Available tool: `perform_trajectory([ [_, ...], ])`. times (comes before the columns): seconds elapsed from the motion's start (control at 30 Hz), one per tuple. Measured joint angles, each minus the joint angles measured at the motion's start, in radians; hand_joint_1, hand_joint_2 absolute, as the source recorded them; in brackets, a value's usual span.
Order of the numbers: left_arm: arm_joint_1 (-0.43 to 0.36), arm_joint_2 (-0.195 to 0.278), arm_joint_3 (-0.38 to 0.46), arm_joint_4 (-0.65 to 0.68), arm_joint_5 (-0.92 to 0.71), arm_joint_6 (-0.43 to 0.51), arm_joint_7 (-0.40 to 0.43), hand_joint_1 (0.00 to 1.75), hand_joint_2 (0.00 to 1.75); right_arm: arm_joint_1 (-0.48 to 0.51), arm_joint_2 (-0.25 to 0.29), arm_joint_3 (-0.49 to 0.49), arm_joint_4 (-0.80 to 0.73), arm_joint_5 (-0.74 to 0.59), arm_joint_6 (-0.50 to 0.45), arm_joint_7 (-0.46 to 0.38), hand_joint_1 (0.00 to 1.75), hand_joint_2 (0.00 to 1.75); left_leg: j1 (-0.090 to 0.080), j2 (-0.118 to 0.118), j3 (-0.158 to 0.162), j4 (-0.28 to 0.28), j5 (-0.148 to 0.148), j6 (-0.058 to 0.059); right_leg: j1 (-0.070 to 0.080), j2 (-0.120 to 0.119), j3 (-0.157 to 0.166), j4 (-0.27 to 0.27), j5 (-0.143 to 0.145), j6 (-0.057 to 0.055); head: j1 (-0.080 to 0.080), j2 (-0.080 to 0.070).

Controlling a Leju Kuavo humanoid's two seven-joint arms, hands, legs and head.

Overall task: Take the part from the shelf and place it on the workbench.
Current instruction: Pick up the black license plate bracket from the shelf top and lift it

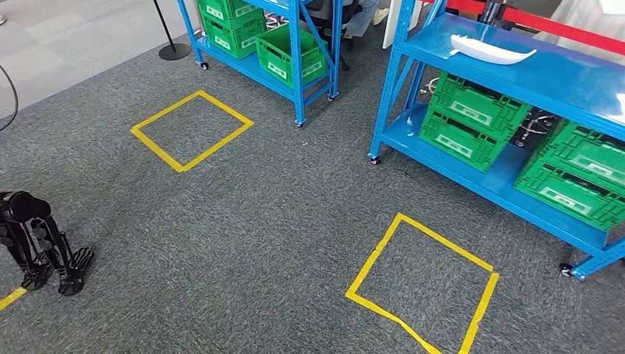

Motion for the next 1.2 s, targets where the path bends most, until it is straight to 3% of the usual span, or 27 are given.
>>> perform_trajectory([
  [0.07, -0.058, -0.003, 0.000, -0.074, 0.000, 0.000, -0.001, 0.00, 0.00, 0.060, 0.001, 0.000, 0.071, 0.000, 0.000, 0.001, 0.00, 0.00, 0.003, 0.015, 0.001, -0.007, 0.004, 0.014, 0.001, -0.046, -0.018, 0.040, -0.026, 0.008, 0.004, 0.000],
  [0.13, -0.107, -0.003, 0.001, -0.142, 0.000, 0.000, -0.002, 0.00, 0.00, 0.107, 0.001, 0.000, 0.136, 0.000, 0.001, 0.001, 0.00, 0.00, 0.002, 0.032, -0.001, -0.007, 0.004, 0.021, 0.001, -0.104, -0.075, 0.153, -0.090, 0.014, 0.009, 0.000],
  [0.2, -0.140, -0.001, 0.001, -0.191, 0.000, 0.000, -0.002, 0.00, 0.00, 0.140, 0.000, 0.000, 0.187, 0.000, 0.001, 0.001, 0.00, 0.00, 0.001, 0.052, -0.004, -0.002, 0.000, 0.022, -0.001, -0.119, -0.136, 0.271, -0.137, 0.020, 0.009, 0.000],
  [0.23, -0.150, -0.001, 0.001, -0.206, 0.000, 0.000, -0.002, 0.00, 0.00, 0.151, 0.000, 0.000, 0.203, 0.000, 0.001, 0.000, 0.00, 0.00, 0.002, 0.063, -0.007, -0.001, -0.002, 0.022, -0.003, -0.122, -0.144, 0.287, -0.135, 0.023, 0.009, 0.000],
  [0.27, -0.153, -0.001, 0.001, -0.214, 0.000, 0.000, -0.001, 0.00, 0.00, 0.156, -0.001, 0.000, 0.211, 0.000, 0.001, 0.000, 0.00, 0.00, 0.002, 0.075, -0.008, 0.001, -0.005, 0.020, -0.004, -0.127, -0.132, 0.263, -0.116, 0.025, 0.010, 0.000],
  [0.3, -0.149, -0.001, 0.001, -0.213, 0.000, 0.000, -0.001, 0.00, 0.00, 0.153, -0.002, 0.000, 0.211, 0.000, 0.001, 0.000, 0.00, 0.00, 0.003, 0.089, -0.007, 0.003, -0.008, 0.018, -0.004, -0.139, -0.099, 0.202, -0.085, 0.026, 0.010, 0.000],
  [0.37, -0.122, -0.001, 0.001, -0.190, 0.000, 0.000, 0.000, 0.00, 0.00, 0.121, -0.004, 0.000, 0.189, 0.000, 0.001, -0.002, 0.00, 0.00, 0.001, 0.121, -0.001, 0.007, -0.017, 0.008, -0.004, -0.190, -0.023, 0.065, -0.033, 0.022, 0.009, 0.000],
  [0.43, -0.077, 0.000, 0.001, -0.144, 0.000, 0.000, 0.002, 0.00, 0.00, 0.069, -0.004, 0.000, 0.144, 0.000, 0.001, -0.004, 0.00, 0.00, -0.001, 0.154, 0.008, 0.010, -0.027, -0.004, -0.002, -0.213, 0.007, 0.012, -0.017, 0.011, 0.005, 0.000],
  [0.5, -0.026, -0.001, 0.001, -0.085, 0.000, 0.000, 0.003, 0.00, 0.00, 0.013, -0.004, 0.000, 0.087, 0.000, 0.001, -0.005, 0.00, 0.00, 0.000, 0.179, 0.018, 0.007, -0.033, -0.015, -0.001, -0.185, 0.005, 0.011, -0.013, -0.001, 0.002, 0.000],
  [0.53, 0.001, -0.002, 0.001, -0.050, 0.000, 0.000, 0.004, 0.00, 0.00, -0.015, -0.004, 0.000, 0.054, 0.000, 0.001, -0.005, 0.00, 0.00, 0.002, 0.170, 0.021, 0.013, -0.040, -0.021, -0.003, -0.171, 0.005, 0.009, -0.011, -0.006, 0.001, 0.000],
  [0.57, 0.029, -0.003, 0.001, -0.015, 0.000, 0.000, 0.004, 0.00, 0.00, -0.043, -0.004, 0.000, 0.019, 0.000, 0.001, -0.004, 0.00, 0.00, 0.005, 0.147, 0.015, 0.034, -0.056, -0.026, -0.005, -0.157, 0.006, 0.007, -0.008, -0.010, 0.000, 0.000],
  [0.63, 0.085, 0.000, 0.000, 0.057, 0.000, 0.000, 0.004, 0.00, 0.00, -0.096, -0.004, 0.000, -0.049, 0.000, 0.001, -0.004, 0.00, 0.00, 0.009, 0.083, -0.031, 0.137, -0.118, -0.035, -0.008, -0.125, 0.005, 0.005, -0.003, -0.017, -0.003, 0.000],
  [0.7, 0.132, 0.004, 0.000, 0.115, 0.000, 0.000, 0.005, 0.00, 0.00, -0.135, -0.004, 0.000, -0.100, 0.000, 0.000, -0.005, 0.00, 0.00, 0.010, 0.056, -0.096, 0.266, -0.170, -0.038, -0.009, -0.086, 0.002, 0.006, -0.002, -0.020, -0.003, 0.000],
  [0.73, 0.148, 0.005, 0.000, 0.134, 0.000, 0.000, 0.005, 0.00, 0.00, -0.147, -0.004, 0.000, -0.118, 0.000, 0.000, -0.005, 0.00, 0.00, 0.010, 0.053, -0.114, 0.293, -0.169, -0.037, -0.009, -0.067, 0.002, 0.006, -0.002, -0.020, -0.004, 0.000],
  [0.77, 0.154, 0.006, 0.000, 0.145, 0.000, 0.000, 0.005, 0.00, 0.00, -0.150, -0.004, 0.000, -0.129, 0.000, 0.000, -0.004, 0.00, 0.00, 0.010, 0.050, -0.114, 0.281, -0.148, -0.036, -0.009, -0.051, 0.003, 0.007, -0.002, -0.019, -0.004, 0.000],
  [0.8, 0.150, 0.007, 0.000, 0.145, 0.000, 0.000, 0.004, 0.00, 0.00, -0.146, -0.004, 0.000, -0.132, 0.000, 0.000, -0.003, 0.00, 0.00, 0.011, 0.044, -0.095, 0.231, -0.111, -0.035, -0.010, -0.039, 0.005, 0.007, -0.002, -0.017, -0.004, 0.000],
  [0.87, 0.118, 0.007, 0.000, 0.124, 0.000, 0.000, 0.003, 0.00, 0.00, -0.119, -0.004, 0.000, -0.116, 0.000, 0.000, -0.001, 0.00, 0.00, 0.012, 0.007, -0.035, 0.093, -0.042, -0.032, -0.011, -0.024, 0.005, 0.007, -0.005, -0.008, -0.005, 0.000],
  [0.93, 0.068, 0.003, 0.000, 0.079, 0.000, 0.000, 0.001, 0.00, 0.00, -0.073, -0.004, 0.000, -0.075, 0.000, 0.000, -0.001, 0.00, 0.00, 0.011, -0.017, -0.004, 0.024, -0.019, -0.022, -0.009, -0.014, 0.001, 0.006, -0.007, 0.005, -0.004, 0.000],
  [1.0, 0.012, -0.001, 0.000, 0.017, 0.000, 0.000, 0.000, 0.00, 0.00, -0.014, -0.003, 0.000, -0.015, 0.000, 0.001, 0.000, 0.00, 0.00, 0.008, -0.003, -0.004, 0.020, -0.018, -0.006, -0.010, -0.003, -0.003, 0.003, -0.004, 0.019, -0.002, 0.000],
  [1.03, -0.018, -0.003, 0.000, -0.018, 0.000, 0.000, -0.001, 0.00, 0.00, 0.017, -0.003, 0.000, 0.018, 0.000, 0.001, 0.000, 0.00, 0.00, 0.007, 0.006, -0.004, 0.018, -0.016, 0.003, -0.011, -0.010, -0.005, 0.007, -0.006, 0.024, -0.002, 0.000],
  [1.1, -0.074, -0.006, 0.000, -0.091, 0.000, 0.000, -0.002, 0.00, 0.00, 0.077, -0.002, 0.000, 0.088, 0.000, 0.001, 0.000, 0.00, 0.00, 0.008, 0.022, -0.005, 0.013, -0.012, 0.018, -0.010, -0.057, -0.029, 0.058, -0.040, 0.031, 0.002, 0.000],
  [1.17, -0.120, -0.005, 0.001, -0.154, 0.000, 0.000, -0.002, 0.00, 0.00, 0.121, -0.002, 0.000, 0.150, 0.000, 0.001, 0.000, 0.00, 0.00, 0.005, 0.039, -0.009, 0.013, -0.013, 0.025, -0.006, -0.109, -0.090, 0.182, -0.107, 0.034, 0.007, 0.000],
  [1.2, -0.136, -0.004, 0.001, -0.179, 0.000, 0.000, -0.002, 0.00, 0.00, 0.137, -0.002, 0.000, 0.176, 0.000, 0.001, 0.000, 0.00, 0.00, 0.002, 0.049, -0.012, 0.014, -0.013, 0.027, -0.006, -0.118, -0.121, 0.246, -0.134, 0.034, 0.008, 0.000],
])
